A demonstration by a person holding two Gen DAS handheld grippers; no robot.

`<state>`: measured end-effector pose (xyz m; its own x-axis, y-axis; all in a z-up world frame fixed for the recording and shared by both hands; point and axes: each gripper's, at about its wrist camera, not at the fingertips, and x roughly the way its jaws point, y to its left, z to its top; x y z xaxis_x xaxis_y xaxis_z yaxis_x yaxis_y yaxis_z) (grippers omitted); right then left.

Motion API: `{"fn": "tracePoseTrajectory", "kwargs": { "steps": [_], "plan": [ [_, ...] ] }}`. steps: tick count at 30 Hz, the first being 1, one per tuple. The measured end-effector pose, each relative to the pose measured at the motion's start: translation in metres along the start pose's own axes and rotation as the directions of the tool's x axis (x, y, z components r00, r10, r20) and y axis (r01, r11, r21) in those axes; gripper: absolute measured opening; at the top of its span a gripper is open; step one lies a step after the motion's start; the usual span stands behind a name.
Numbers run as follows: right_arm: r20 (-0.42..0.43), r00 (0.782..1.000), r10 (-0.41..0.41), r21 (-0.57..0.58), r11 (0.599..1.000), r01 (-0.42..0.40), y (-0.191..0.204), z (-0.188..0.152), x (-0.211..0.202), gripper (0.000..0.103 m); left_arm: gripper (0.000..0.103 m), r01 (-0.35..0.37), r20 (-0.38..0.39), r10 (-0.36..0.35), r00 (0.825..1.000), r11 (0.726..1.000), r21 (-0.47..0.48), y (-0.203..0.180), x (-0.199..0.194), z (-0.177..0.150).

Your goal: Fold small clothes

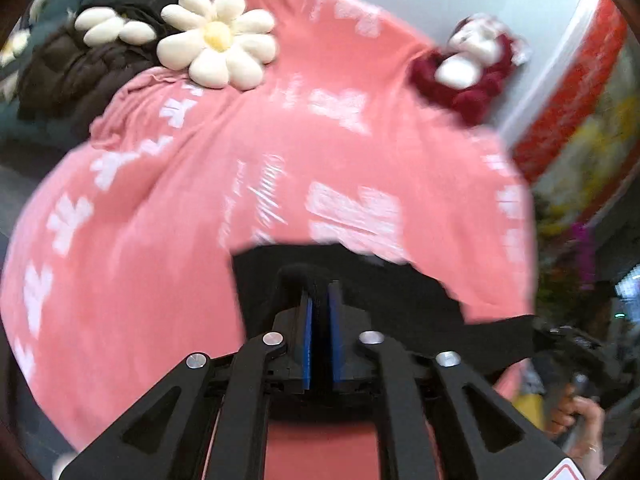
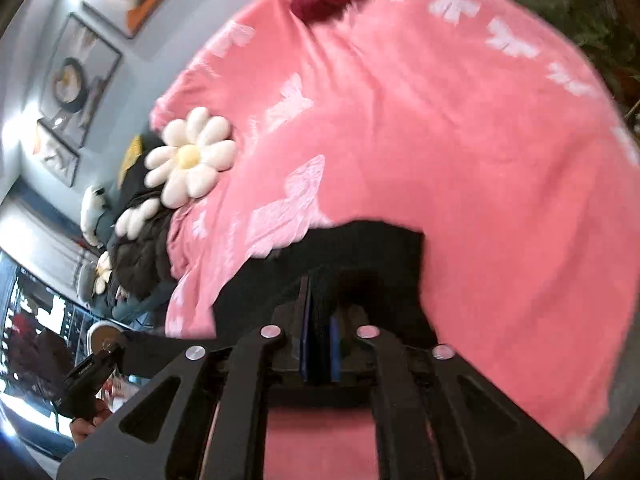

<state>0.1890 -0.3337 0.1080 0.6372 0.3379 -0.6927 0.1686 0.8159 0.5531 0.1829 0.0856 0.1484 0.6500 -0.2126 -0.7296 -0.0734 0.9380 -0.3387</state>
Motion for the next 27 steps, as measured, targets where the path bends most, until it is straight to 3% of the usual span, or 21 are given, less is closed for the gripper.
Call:
{"fn": "tracePoseTrajectory", "kwargs": {
  "steps": [1, 2, 4, 5, 6, 7, 9, 12, 14, 17, 19, 20, 21, 22, 23, 24, 27],
  "plan": [
    [-0.011, 0.996, -0.085, 0.027, 0.996, 0.086, -0.007, 0.009, 0.022, 0.016, 0.030, -0.057, -0.004, 0.057, 0.998, 0.998, -0.018, 0.000, 0.022, 0.008],
    [-0.015, 0.993, -0.118, 0.034, 0.992, 0.118, -0.009, 0.011, 0.030, 0.016, 0.035, -0.130, -0.036, 0.129, 0.991, 0.991, -0.035, 0.005, 0.047, 0.012],
    [0.006, 0.995, -0.098, 0.060, 0.993, 0.097, -0.013, 0.006, 0.033, 0.017, 0.036, -0.246, -0.118, 0.237, 0.964, 0.968, -0.059, 0.019, 0.075, 0.011],
    [0.016, 0.997, -0.076, 0.053, 0.996, 0.075, -0.014, 0.000, 0.029, 0.017, 0.036, -0.236, -0.125, 0.226, 0.966, 0.969, -0.074, 0.023, 0.077, 0.008],
    [0.018, 0.997, -0.074, 0.018, 0.997, 0.074, -0.016, -0.010, 0.024, 0.024, 0.039, -0.204, -0.110, 0.194, 0.975, 0.975, -0.088, 0.029, 0.072, 0.001],
    [0.017, 0.996, -0.087, -0.030, 0.996, 0.087, -0.014, -0.020, 0.021, 0.027, 0.051, -0.199, -0.106, 0.190, 0.976, 0.976, -0.086, 0.032, 0.068, -0.003],
    [-0.002, 0.995, -0.100, -0.117, 0.988, 0.099, -0.012, -0.036, 0.023, 0.027, 0.053, -0.181, -0.096, 0.175, 0.980, 0.982, -0.057, 0.037, 0.063, -0.019],
    [-0.043, 0.986, -0.162, -0.190, 0.970, 0.151, -0.012, -0.056, 0.035, 0.027, 0.053, -0.235, -0.116, 0.235, 0.965, 0.972, 0.007, 0.033, 0.066, -0.041],
    [-0.044, 0.980, -0.194, -0.198, 0.963, 0.182, -0.016, -0.065, 0.040, 0.027, 0.057, -0.231, -0.134, 0.228, 0.964, 0.973, -0.002, 0.035, 0.068, -0.052],
    [-0.047, 0.977, -0.210, -0.185, 0.962, 0.198, -0.027, -0.075, 0.040, 0.059, 0.063, -0.181, -0.179, 0.167, 0.970, 0.981, -0.068, 0.047, 0.071, -0.067],
    [-0.054, 0.975, -0.214, -0.176, 0.964, 0.201, -0.035, -0.081, 0.042, 0.065, 0.064, -0.156, -0.206, 0.132, 0.970, 0.982, -0.105, 0.055, 0.077, -0.074],
    [-0.066, 0.975, -0.214, -0.176, 0.964, 0.199, -0.039, -0.082, 0.043, 0.065, 0.062, -0.129, -0.212, 0.101, 0.972, 0.984, -0.120, 0.058, 0.079, -0.076],
    [-0.077, 0.974, -0.215, -0.171, 0.965, 0.200, -0.040, -0.084, 0.045, 0.065, 0.051, -0.080, -0.220, 0.048, 0.974, 0.987, -0.140, 0.061, 0.083, -0.079],
    [-0.084, 0.974, -0.208, -0.169, 0.967, 0.192, -0.041, -0.084, 0.046, 0.064, 0.015, -0.036, -0.228, 0.000, 0.974, 0.988, -0.153, 0.061, 0.085, -0.080],
    [-0.091, 0.975, -0.203, -0.167, 0.968, 0.186, -0.042, -0.084, 0.046, 0.060, 0.002, -0.025, -0.246, -0.014, 0.969, 0.987, -0.156, 0.059, 0.087, -0.081],
    [-0.095, 0.977, -0.192, -0.162, 0.971, 0.175, -0.042, -0.084, 0.045, 0.054, 0.002, -0.019, -0.257, -0.024, 0.966, 0.986, -0.164, 0.059, 0.085, -0.082],
    [-0.070, 0.984, -0.162, -0.156, 0.976, 0.149, -0.039, -0.081, 0.030, 0.054, 0.002, 0.030, -0.219, -0.065, 0.973, 0.987, -0.156, 0.059, 0.058, -0.082]
  ]
}}
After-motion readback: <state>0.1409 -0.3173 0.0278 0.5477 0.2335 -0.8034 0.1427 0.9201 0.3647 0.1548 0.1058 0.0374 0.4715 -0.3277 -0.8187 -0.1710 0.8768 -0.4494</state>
